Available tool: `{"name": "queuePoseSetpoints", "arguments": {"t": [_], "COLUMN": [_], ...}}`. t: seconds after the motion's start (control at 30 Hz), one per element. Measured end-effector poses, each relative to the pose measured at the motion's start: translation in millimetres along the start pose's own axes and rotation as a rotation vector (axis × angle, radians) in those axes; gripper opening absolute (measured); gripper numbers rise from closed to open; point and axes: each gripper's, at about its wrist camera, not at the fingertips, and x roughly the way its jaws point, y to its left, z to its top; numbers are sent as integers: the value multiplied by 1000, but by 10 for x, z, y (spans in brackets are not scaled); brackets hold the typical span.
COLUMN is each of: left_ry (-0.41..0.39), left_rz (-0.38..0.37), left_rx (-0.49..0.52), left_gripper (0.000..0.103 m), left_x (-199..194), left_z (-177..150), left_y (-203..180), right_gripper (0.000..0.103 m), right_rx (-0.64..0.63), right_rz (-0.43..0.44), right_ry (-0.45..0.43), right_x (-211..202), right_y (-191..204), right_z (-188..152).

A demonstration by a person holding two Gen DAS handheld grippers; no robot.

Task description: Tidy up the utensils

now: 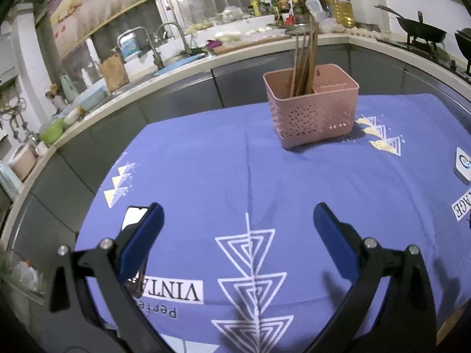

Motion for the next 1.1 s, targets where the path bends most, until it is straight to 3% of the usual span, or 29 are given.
{"name": "queuePoseSetpoints", "arguments": {"t": [0.37,0.73,1.1], "left_ry": [30,3,9], "left_rz": [-100,-17,-13], "left_rx": [-1,18,-4], "left_gripper": [97,97,97], "left_x": [18,7,17], "left_z": [-7,-26,-35], "left_y": [-19,-64,-36], "right_gripper": [90,90,90], "right_rx": [5,9,13], "right_rz": [-4,-3,-5], "right_ry": [11,14,12], "right_x": [8,15,32], "right_y": [-13,0,8], "right_z": [-15,-20,-54]}}
